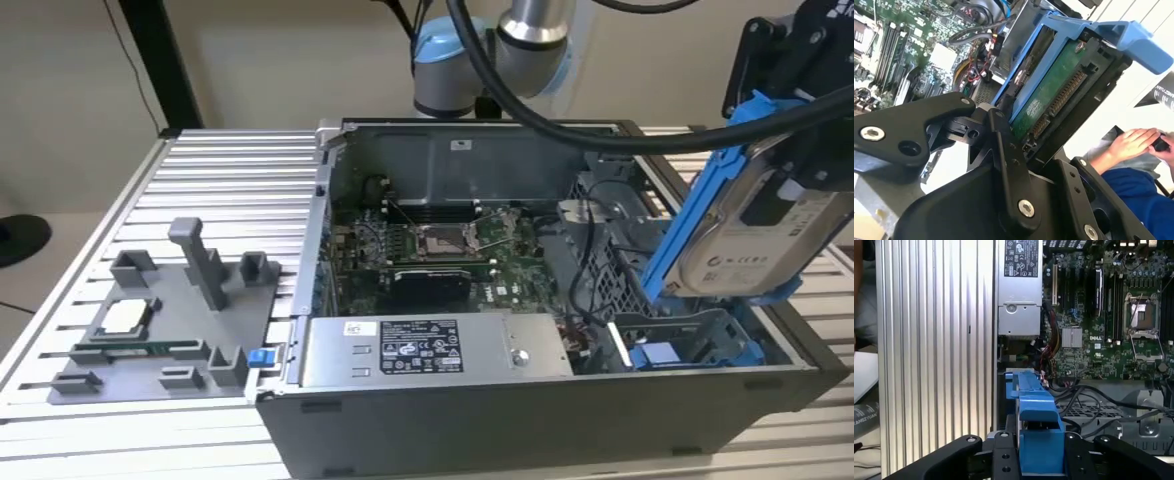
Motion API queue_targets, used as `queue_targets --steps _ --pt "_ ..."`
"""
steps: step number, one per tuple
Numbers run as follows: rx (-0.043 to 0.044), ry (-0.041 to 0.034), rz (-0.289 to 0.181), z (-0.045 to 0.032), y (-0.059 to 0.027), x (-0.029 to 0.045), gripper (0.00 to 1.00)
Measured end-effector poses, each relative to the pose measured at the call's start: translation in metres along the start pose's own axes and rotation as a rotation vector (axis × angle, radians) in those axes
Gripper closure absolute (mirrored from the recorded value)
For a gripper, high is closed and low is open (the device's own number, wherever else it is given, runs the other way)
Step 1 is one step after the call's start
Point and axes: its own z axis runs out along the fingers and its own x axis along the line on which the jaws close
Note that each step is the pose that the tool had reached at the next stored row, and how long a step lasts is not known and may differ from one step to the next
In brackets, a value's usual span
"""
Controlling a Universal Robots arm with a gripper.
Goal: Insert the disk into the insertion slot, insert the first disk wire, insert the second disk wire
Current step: 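Insert the disk into the insertion slot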
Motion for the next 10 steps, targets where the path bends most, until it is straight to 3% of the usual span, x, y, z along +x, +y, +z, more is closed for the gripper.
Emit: queue_targets --steps 10 --pt "-0.0019 -0.0001 0.001 0.0177 -0.0035 -0.0001 1.00"
